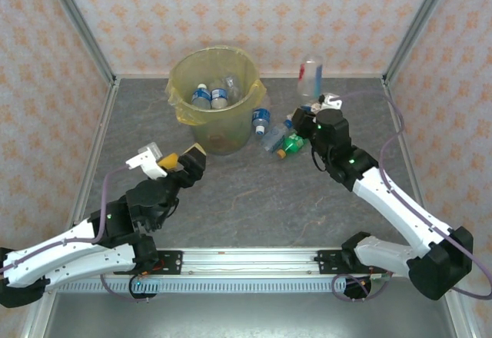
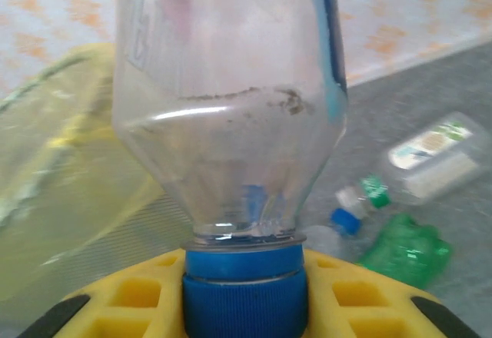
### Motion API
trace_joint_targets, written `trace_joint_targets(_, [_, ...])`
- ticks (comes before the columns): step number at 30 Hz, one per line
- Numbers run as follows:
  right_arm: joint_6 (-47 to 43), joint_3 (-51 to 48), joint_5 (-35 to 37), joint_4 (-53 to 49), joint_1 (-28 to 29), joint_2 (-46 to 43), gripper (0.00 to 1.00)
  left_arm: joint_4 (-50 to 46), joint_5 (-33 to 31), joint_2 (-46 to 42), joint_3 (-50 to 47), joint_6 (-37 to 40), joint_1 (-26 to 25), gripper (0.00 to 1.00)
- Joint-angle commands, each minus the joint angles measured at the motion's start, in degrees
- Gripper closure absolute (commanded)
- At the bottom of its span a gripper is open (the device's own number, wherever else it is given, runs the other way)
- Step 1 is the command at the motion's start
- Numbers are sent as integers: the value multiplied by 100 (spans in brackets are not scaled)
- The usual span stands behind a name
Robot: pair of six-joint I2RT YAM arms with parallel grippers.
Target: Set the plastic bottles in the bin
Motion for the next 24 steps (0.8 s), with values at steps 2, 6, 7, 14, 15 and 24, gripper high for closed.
trace_joint_targets(2, [-318,736,227,-252,601,384,69,-529,-416,-213,53,-154,-36,1])
trace_joint_targets(6, [-453,1408,87,-332,1104,917,69,-669,-444,-309,104,-145,-34,1])
trace_joint_targets(7, [-475,1571,49,-372,1189,1064,69,-674,-440,-328,95,-145,-34,1])
trace_joint_targets(14, [-680,2626,-48,-660,1629,2058,70,-768,-361,-416,88,-121,-34,1])
trace_joint_targets(15, [-694,2803,-62,-732,1669,2210,69,-796,-355,-425,103,-114,-34,1])
trace_joint_targets(24, [-804,3778,-105,-1136,1850,3103,69,-928,-375,-468,208,-58,-35,1])
